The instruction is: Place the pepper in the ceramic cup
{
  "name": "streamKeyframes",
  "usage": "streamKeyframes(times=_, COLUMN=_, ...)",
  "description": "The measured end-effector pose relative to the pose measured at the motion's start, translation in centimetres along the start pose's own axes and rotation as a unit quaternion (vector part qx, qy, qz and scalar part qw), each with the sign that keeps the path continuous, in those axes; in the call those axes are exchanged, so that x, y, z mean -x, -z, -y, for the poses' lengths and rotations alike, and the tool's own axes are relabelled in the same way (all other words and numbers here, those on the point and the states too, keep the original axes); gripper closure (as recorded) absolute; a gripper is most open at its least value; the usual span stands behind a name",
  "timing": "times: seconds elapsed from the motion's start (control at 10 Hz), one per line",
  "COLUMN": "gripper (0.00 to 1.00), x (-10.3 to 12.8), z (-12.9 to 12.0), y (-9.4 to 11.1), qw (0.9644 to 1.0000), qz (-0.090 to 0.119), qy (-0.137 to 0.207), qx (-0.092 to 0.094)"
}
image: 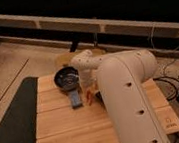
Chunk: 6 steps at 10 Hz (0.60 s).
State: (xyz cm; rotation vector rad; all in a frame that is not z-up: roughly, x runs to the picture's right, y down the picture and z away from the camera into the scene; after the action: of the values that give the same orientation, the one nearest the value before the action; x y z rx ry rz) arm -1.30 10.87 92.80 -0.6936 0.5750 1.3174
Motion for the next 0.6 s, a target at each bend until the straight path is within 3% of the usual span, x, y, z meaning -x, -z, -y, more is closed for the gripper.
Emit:
streamKeyframes(times=0.2, gripper=1.0, x=1.4, z=0.3, y=3.2, qw=0.9992, qz=0.038, qy=-0.012, qx=-0.001)
streamKeyframes(times=0.6, gripper=1.0, x=2.3, z=0.6, y=11.2, qw=0.9935, qz=0.108, qy=-0.036, qx=0.006)
